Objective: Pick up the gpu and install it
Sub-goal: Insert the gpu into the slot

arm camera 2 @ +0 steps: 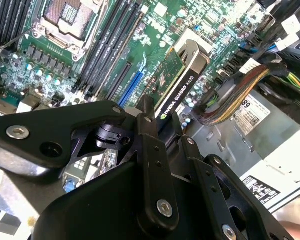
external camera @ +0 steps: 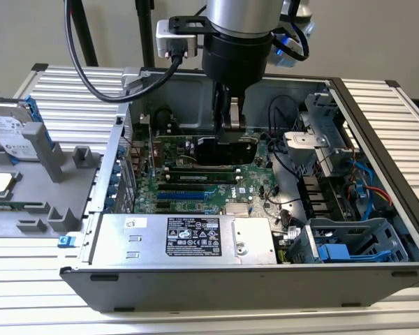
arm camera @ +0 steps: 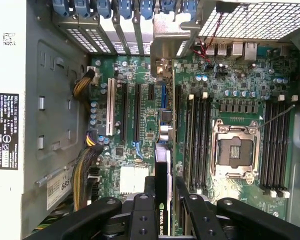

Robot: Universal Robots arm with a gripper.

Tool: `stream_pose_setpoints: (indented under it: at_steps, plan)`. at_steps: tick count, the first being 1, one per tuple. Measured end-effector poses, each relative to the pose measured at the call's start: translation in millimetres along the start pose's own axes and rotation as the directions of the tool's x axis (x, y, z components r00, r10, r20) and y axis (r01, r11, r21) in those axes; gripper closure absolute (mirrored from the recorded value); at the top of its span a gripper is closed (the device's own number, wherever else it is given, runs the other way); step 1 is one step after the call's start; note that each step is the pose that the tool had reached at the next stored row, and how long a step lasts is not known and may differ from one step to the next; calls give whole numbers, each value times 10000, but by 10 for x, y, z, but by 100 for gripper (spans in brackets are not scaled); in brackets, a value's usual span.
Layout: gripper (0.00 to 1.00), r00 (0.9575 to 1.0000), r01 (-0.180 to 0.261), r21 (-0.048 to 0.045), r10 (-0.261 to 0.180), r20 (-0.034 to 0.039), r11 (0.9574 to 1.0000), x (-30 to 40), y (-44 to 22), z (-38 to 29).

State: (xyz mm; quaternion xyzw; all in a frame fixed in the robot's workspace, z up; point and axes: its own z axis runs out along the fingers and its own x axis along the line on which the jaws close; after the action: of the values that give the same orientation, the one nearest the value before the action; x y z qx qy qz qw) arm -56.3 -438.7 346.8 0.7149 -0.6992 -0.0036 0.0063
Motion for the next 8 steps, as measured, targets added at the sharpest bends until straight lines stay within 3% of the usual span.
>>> stream_pose_setpoints:
  at_steps: [8]
  plan:
    - [100,10000,0,1,0,-3,10000,0,-1,39]
